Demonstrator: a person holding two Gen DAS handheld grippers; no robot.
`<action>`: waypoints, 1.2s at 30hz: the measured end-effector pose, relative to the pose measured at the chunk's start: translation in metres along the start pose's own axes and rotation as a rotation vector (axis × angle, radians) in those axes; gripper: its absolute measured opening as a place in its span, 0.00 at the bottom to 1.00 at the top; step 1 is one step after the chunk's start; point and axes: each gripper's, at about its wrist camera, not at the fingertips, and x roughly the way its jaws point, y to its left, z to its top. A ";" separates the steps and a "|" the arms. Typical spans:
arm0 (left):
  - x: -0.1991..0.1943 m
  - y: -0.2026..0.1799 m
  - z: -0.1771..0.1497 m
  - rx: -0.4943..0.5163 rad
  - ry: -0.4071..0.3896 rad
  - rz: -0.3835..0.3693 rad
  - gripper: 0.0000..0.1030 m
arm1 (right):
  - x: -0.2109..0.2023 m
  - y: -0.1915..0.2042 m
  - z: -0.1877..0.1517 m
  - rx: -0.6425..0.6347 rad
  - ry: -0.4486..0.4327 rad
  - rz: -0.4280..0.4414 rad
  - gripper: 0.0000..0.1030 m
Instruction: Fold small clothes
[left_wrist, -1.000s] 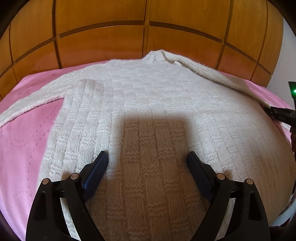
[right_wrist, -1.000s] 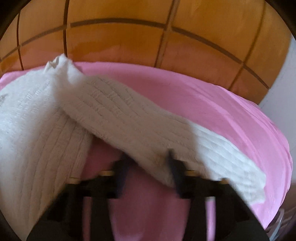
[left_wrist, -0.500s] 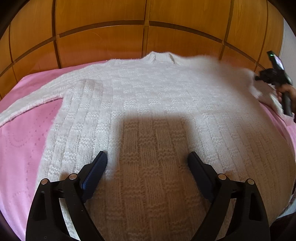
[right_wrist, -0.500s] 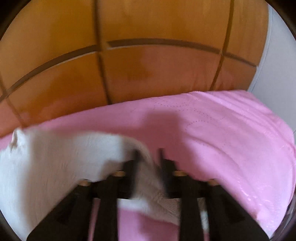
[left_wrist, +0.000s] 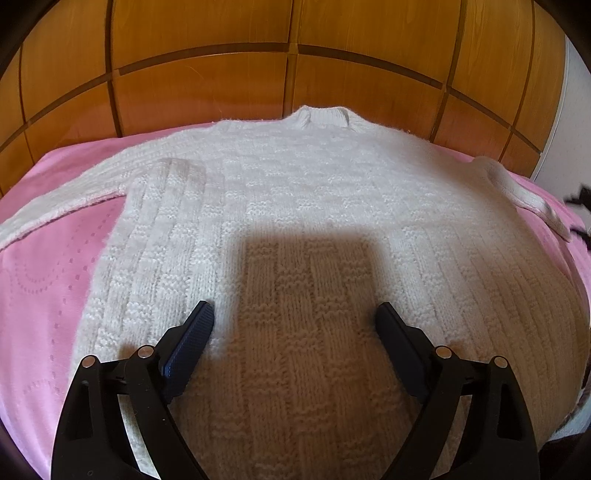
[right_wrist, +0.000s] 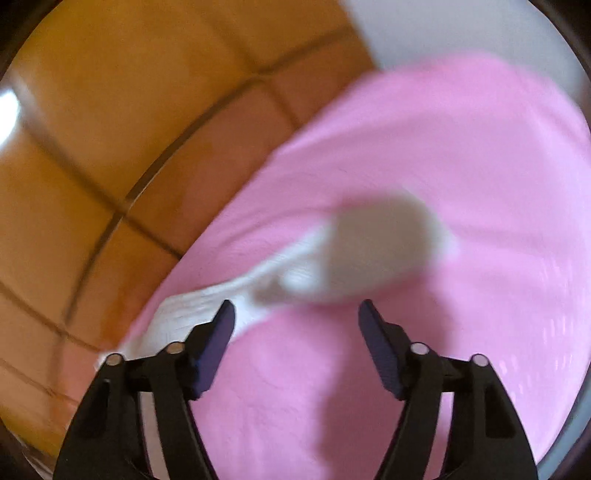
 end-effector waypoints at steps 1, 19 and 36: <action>0.000 -0.001 0.000 0.001 0.001 0.002 0.86 | 0.002 -0.015 0.000 0.053 0.002 0.002 0.58; 0.004 -0.005 0.005 0.017 0.025 0.032 0.88 | -0.021 0.035 0.108 -0.049 -0.219 -0.013 0.06; -0.013 0.009 0.010 -0.037 0.063 -0.017 0.88 | 0.011 0.012 0.013 -0.125 -0.022 -0.218 0.80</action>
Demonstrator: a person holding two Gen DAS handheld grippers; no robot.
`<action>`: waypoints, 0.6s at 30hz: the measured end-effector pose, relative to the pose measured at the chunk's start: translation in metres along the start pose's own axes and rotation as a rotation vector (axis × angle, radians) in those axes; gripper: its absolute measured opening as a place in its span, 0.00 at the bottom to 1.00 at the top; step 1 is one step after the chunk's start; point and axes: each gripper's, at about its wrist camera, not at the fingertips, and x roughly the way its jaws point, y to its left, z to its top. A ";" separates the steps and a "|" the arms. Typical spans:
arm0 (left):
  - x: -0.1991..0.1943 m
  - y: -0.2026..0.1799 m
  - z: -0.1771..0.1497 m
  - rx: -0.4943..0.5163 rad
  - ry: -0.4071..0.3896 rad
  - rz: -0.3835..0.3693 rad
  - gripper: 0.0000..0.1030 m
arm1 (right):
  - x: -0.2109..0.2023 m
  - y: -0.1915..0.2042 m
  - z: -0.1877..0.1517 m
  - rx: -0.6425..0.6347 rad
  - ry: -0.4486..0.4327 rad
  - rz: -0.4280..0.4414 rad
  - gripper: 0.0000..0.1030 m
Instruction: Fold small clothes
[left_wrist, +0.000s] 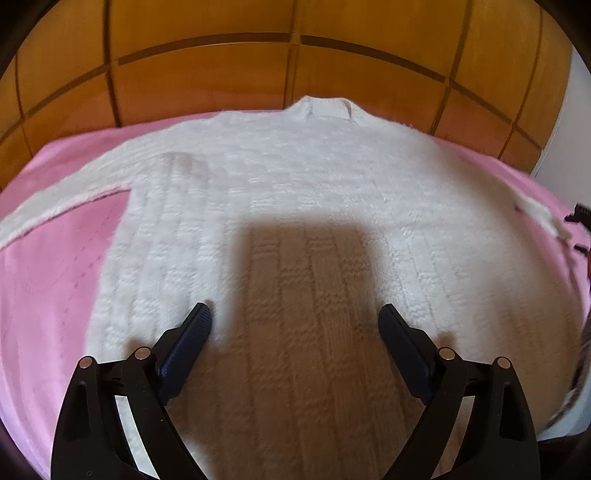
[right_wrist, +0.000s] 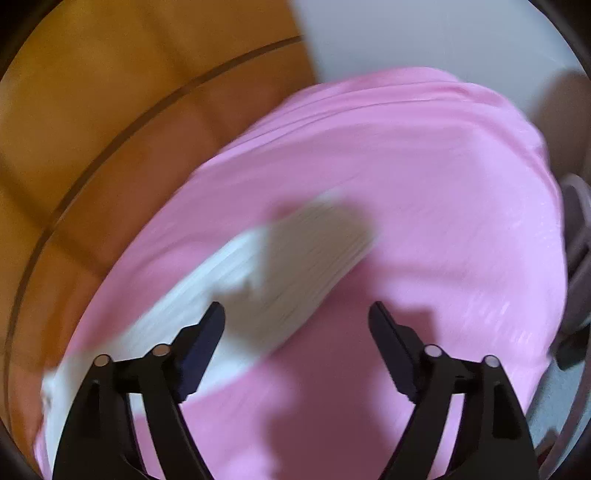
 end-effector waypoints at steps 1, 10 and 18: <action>-0.005 0.005 -0.001 -0.020 -0.003 0.003 0.88 | -0.002 0.014 -0.014 -0.045 0.041 0.062 0.80; -0.062 0.088 -0.042 -0.261 -0.001 0.026 0.88 | -0.039 0.125 -0.178 -0.434 0.431 0.513 0.74; -0.075 0.102 -0.083 -0.317 0.050 -0.129 0.25 | -0.068 0.143 -0.246 -0.594 0.552 0.574 0.19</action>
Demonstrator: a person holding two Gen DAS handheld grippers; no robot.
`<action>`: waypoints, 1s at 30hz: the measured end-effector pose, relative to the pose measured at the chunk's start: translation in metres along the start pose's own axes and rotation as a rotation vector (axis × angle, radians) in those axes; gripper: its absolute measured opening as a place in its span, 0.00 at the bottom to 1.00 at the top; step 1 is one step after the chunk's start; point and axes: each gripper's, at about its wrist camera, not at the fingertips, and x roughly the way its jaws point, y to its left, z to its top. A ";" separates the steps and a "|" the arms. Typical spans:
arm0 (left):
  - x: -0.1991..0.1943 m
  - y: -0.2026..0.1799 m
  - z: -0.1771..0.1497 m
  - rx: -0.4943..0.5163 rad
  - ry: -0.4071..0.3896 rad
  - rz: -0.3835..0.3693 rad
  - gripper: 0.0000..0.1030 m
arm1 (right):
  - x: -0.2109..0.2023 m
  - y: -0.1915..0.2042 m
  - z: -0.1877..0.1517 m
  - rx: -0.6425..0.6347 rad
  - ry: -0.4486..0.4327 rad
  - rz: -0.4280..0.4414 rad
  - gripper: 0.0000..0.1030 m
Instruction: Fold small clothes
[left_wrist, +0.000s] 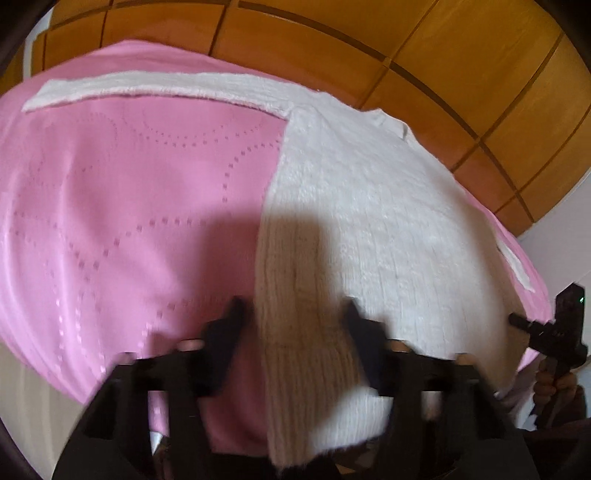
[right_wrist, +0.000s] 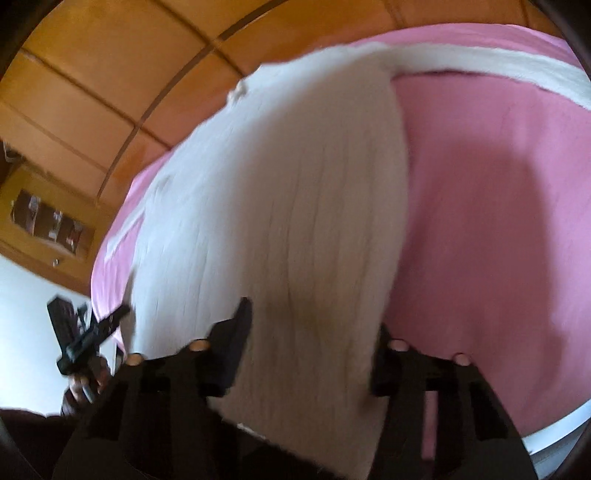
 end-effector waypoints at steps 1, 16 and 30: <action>0.001 0.002 0.001 -0.009 0.009 -0.013 0.06 | 0.003 0.003 -0.002 -0.008 0.012 -0.021 0.12; -0.027 0.013 -0.024 0.009 0.092 -0.052 0.04 | -0.022 0.016 -0.027 -0.110 0.023 -0.077 0.09; -0.006 -0.060 0.044 0.225 -0.091 0.038 0.52 | -0.074 -0.110 0.030 0.320 -0.265 -0.142 0.39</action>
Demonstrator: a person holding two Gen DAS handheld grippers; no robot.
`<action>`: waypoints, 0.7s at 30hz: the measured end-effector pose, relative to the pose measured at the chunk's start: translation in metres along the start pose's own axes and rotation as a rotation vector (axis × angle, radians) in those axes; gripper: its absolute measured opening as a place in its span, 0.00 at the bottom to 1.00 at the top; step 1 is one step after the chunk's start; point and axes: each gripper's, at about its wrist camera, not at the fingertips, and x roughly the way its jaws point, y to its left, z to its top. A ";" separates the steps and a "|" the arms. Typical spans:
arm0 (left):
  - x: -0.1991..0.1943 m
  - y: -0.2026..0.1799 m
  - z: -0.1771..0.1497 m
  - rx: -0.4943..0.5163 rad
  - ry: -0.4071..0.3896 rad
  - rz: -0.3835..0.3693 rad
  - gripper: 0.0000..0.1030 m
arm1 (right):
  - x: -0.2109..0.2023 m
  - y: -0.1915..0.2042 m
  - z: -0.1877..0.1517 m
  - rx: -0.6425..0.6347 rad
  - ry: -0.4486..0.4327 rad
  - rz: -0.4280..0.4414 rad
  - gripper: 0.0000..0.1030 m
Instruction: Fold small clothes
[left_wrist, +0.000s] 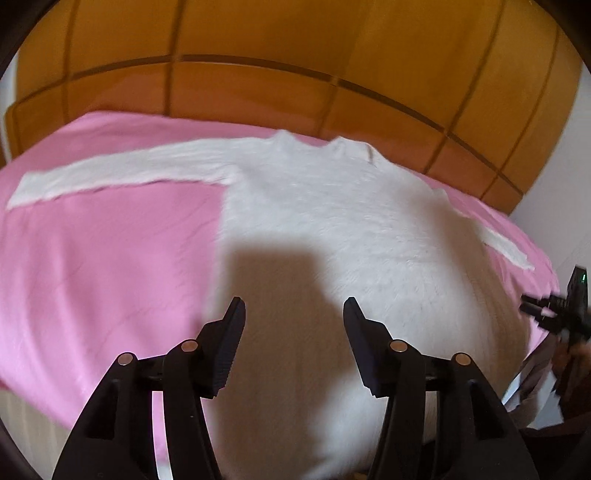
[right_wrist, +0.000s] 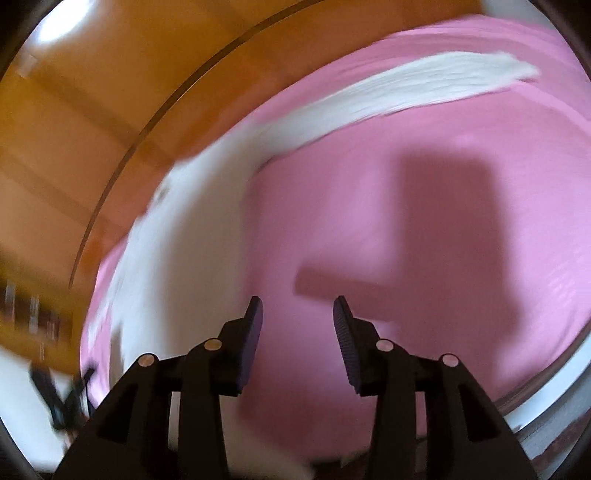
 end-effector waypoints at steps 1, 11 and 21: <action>0.011 -0.007 0.005 0.013 0.009 0.004 0.52 | 0.000 -0.014 0.012 0.050 -0.032 -0.023 0.39; 0.077 -0.024 0.011 -0.005 0.120 0.020 0.56 | 0.010 -0.129 0.121 0.501 -0.291 -0.050 0.39; 0.091 -0.042 0.014 0.049 0.135 0.054 0.72 | 0.025 -0.132 0.197 0.372 -0.310 -0.416 0.04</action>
